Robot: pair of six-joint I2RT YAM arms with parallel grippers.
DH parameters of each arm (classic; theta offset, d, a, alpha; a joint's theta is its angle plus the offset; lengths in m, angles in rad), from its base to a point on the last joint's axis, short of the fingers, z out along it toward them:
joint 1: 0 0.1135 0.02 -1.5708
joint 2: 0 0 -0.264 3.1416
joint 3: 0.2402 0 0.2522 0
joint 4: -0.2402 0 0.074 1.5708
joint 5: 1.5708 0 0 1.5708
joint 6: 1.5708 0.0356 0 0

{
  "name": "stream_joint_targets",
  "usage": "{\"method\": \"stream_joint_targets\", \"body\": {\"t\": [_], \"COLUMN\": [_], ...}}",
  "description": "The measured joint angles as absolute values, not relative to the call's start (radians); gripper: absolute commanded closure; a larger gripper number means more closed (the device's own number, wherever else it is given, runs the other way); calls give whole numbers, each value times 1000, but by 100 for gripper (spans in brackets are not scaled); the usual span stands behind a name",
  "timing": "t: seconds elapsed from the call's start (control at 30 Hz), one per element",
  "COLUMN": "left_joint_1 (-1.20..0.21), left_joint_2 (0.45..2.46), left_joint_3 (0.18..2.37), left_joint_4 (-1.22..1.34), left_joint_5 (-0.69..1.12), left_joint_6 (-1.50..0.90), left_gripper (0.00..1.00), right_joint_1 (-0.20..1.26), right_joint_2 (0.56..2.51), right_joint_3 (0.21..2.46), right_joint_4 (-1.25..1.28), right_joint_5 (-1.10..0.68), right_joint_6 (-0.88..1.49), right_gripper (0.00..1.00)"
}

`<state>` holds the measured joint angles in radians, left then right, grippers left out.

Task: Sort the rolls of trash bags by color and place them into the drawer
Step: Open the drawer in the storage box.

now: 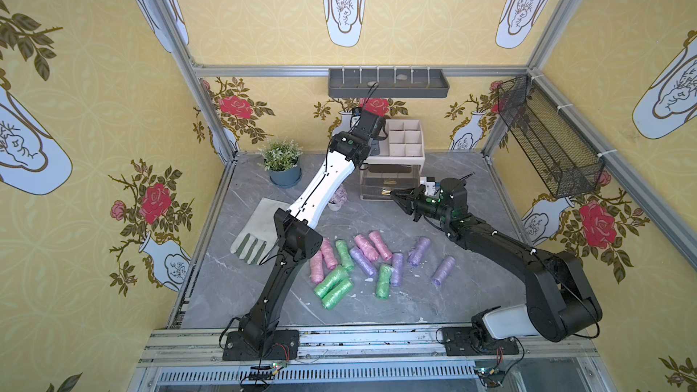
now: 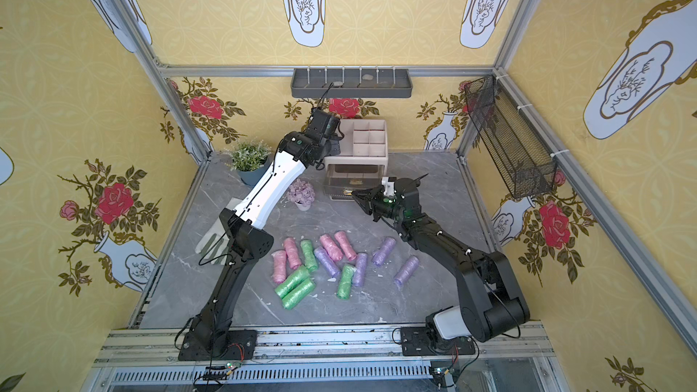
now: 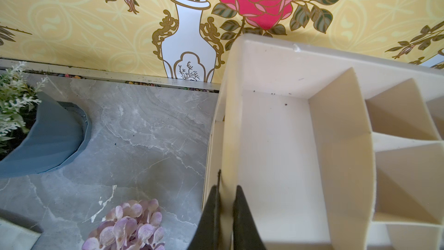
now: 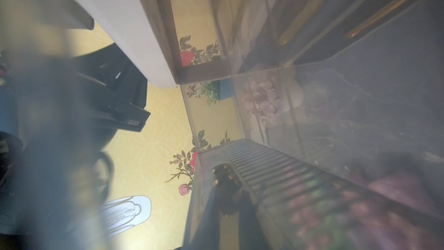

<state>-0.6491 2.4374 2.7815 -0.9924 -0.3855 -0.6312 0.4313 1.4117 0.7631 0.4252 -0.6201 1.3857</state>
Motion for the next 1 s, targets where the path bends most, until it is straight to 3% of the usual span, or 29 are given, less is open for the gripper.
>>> {"method": "stream_joint_targets", "body": {"t": [0.57, 0.9, 1.0], "left_joint_1": [-653, -652, -652], "left_joint_2": [2446, 2449, 2449], "left_joint_3": [2785, 2787, 2787], "left_joint_4": [-975, -968, -969], "left_joint_5": [-370, -379, -385], "left_joint_6": [-630, -637, -637], "left_gripper": [100, 100, 100], "right_joint_1": [434, 434, 434], "right_joint_2": [1301, 1331, 1332], "right_joint_3": [703, 702, 703], "right_joint_4": [274, 205, 205], "right_joint_5": [-664, -675, -677], "right_joint_6": [1327, 1310, 1309], "right_gripper": [98, 98, 90]}}
